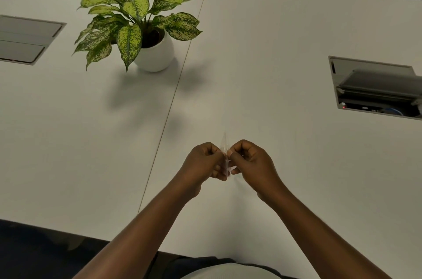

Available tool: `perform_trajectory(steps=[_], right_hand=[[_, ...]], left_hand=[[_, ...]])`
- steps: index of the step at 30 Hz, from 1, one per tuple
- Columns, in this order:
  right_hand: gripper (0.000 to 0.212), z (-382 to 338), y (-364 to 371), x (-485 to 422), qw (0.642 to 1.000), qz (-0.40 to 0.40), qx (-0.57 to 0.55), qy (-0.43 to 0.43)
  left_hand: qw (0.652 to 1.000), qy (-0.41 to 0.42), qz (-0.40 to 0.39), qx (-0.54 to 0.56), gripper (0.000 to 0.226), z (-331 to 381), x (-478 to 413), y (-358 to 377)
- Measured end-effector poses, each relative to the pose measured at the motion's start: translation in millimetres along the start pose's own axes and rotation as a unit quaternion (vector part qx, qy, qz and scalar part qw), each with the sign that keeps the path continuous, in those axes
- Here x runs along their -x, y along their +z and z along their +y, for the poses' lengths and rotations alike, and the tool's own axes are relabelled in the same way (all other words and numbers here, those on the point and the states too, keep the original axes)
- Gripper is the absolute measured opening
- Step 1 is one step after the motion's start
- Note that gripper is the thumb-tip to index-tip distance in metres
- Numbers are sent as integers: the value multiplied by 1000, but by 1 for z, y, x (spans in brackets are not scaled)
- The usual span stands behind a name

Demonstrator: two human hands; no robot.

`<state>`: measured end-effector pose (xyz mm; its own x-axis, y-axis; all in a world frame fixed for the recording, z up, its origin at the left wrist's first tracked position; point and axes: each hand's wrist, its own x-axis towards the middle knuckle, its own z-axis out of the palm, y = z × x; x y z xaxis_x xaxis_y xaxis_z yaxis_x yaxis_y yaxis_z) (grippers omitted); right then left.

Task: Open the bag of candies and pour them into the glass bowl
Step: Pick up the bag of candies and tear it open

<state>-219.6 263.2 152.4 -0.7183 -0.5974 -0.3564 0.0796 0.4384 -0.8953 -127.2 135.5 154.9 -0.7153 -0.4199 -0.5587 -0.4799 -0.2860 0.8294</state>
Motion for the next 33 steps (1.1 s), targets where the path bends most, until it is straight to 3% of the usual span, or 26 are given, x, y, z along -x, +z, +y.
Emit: perform_trajectory(steps=[6, 9, 20, 26, 33], right_hand=[[15, 1, -3, 1, 1000, 2, -2, 15], [27, -3, -1, 0, 1000, 4, -1, 28], [24, -3, -1, 2, 995, -34, -62, 66], [27, -8, 4, 6, 987, -52, -126, 84], [32, -10, -3, 4, 993, -107, -40, 41]], left_hand=[[993, 51, -3, -106, 17, -2, -1, 3], [989, 68, -1, -130, 15, -4, 0, 4], [998, 25, -53, -3, 14, -2, 4, -7], [987, 55, -68, -135, 31, -3, 4, -9], [989, 89, -92, -77, 33, 2, 6, -10]])
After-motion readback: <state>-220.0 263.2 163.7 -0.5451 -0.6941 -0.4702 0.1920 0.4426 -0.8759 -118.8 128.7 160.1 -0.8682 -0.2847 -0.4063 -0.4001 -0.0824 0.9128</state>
